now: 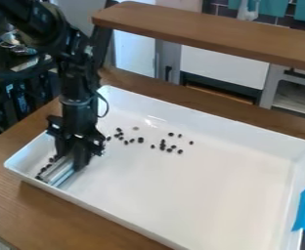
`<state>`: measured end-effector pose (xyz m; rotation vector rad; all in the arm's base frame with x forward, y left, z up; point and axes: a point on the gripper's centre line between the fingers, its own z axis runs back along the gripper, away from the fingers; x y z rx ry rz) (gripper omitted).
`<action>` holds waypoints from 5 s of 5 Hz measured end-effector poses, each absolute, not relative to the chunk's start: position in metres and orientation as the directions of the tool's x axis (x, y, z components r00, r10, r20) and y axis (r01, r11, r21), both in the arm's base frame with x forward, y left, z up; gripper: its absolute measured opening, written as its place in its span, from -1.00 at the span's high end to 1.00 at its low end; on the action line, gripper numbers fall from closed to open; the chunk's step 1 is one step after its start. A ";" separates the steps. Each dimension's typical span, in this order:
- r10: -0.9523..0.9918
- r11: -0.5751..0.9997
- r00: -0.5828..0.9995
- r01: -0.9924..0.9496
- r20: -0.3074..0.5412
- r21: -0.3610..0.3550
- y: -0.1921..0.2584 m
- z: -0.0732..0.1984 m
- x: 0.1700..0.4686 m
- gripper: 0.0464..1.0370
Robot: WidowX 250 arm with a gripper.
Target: Sweep into pile
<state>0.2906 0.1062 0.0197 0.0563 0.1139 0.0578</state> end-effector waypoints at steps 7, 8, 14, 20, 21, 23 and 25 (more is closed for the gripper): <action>0.224 0.975 0.974 -0.224 -0.029 -0.007 -0.086 0.028 0.398 0.33; 0.260 0.966 0.965 -0.260 -0.026 0.002 -0.064 0.019 0.404 0.33; 0.380 0.923 0.921 -0.384 -0.086 -0.037 0.077 0.013 0.373 0.33; 0.345 0.931 0.937 -0.349 -0.054 -0.106 0.082 0.043 0.344 0.33; 0.325 0.925 0.945 -0.323 -0.025 -0.200 0.048 0.073 0.348 0.33; 0.339 0.912 0.941 -0.327 0.005 -0.247 -0.012 0.058 0.357 0.33; 0.334 0.921 0.943 -0.328 -0.005 -0.209 -0.021 0.033 0.343 0.33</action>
